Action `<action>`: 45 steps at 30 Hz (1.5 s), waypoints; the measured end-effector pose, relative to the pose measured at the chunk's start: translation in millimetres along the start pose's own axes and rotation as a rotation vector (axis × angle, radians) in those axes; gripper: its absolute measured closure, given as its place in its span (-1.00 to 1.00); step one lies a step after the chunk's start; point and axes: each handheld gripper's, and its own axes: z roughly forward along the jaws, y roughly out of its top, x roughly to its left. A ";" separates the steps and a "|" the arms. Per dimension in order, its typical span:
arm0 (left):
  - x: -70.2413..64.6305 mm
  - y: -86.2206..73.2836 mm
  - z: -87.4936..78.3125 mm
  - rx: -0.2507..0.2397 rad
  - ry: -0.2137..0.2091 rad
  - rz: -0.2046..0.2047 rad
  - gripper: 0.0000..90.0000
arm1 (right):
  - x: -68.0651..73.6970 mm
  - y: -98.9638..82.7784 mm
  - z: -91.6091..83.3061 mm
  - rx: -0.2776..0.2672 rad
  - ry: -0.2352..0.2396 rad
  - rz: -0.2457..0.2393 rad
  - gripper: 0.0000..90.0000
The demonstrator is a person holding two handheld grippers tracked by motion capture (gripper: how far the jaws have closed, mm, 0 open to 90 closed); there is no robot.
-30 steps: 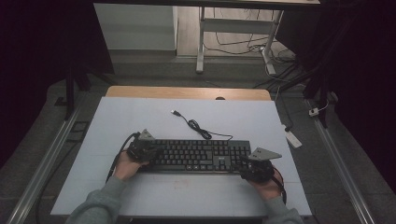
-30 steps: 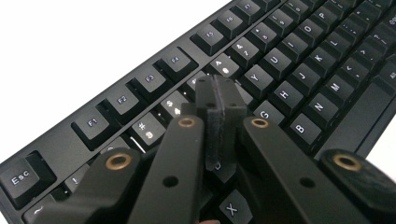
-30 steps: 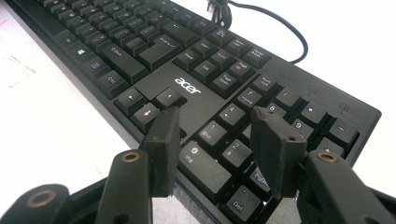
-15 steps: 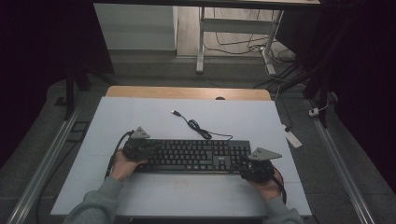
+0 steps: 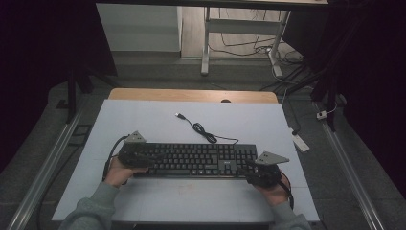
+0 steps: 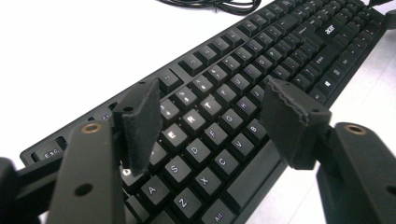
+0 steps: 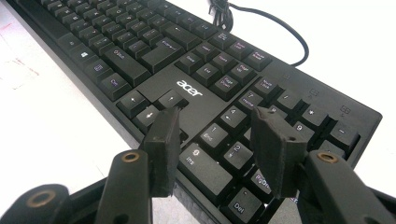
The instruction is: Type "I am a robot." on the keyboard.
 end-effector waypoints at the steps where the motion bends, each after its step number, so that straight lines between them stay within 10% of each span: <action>1: -0.3 0.0 -0.9 -0.002 -0.004 -0.004 -0.20 | 0.0 0.0 0.0 0.000 0.001 0.000 0.17; 22: -1.0 0.7 -1.7 0.001 -0.017 -0.006 -0.35 | 4.7 6.6 2.1 -0.020 0.026 -0.005 0.22; 36: -2.0 0.9 0.5 0.009 -0.015 0.003 -0.35 | 14.6 20.2 6.7 -0.059 0.104 -0.033 0.98; 45: -2.7 1.0 1.6 0.011 -0.016 0.004 -0.35 | 26.3 30.6 12.8 -0.067 0.134 -0.046 0.99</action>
